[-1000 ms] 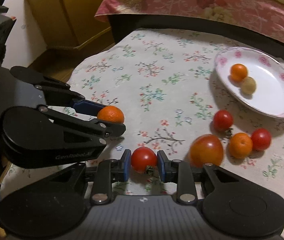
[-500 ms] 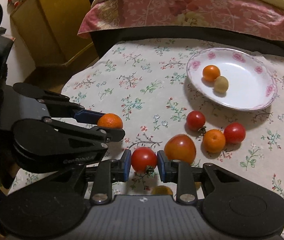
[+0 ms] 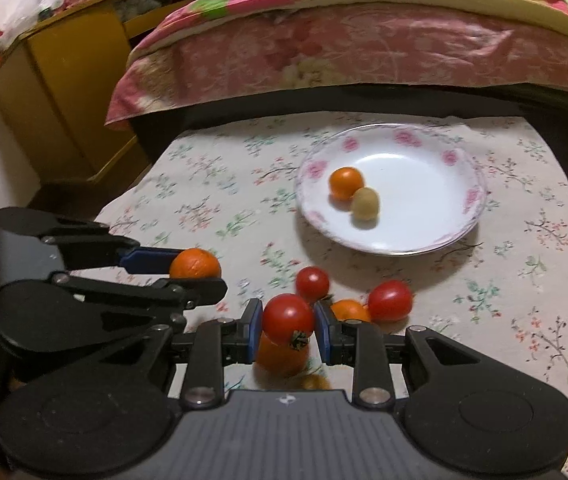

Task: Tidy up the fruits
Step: 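Carry the mandarin and the red tomato in both grippers over the plate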

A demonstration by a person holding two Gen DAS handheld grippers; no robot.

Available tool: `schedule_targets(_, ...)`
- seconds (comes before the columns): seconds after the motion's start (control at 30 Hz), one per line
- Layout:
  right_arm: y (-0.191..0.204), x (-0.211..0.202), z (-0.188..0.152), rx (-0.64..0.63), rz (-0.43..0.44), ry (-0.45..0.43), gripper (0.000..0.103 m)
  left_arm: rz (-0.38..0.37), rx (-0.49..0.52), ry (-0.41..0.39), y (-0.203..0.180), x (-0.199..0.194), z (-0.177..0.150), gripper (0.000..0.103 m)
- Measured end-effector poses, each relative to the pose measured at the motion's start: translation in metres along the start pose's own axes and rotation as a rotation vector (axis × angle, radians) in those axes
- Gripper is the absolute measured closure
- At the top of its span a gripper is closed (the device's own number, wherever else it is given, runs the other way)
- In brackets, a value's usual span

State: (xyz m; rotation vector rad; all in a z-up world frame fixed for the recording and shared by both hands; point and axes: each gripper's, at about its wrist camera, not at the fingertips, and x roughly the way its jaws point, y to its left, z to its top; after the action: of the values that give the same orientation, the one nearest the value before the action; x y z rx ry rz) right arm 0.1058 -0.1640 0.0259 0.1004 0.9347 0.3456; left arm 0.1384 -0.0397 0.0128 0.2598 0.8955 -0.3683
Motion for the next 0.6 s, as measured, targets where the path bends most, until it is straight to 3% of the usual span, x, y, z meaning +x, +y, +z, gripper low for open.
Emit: schedule_targets(0.6,-0.049,0.015,0.038,0.07,-0.104,-0.079,0.075,0.003,0.036,-0.048,-0.017,0.039,0.052,0.067)
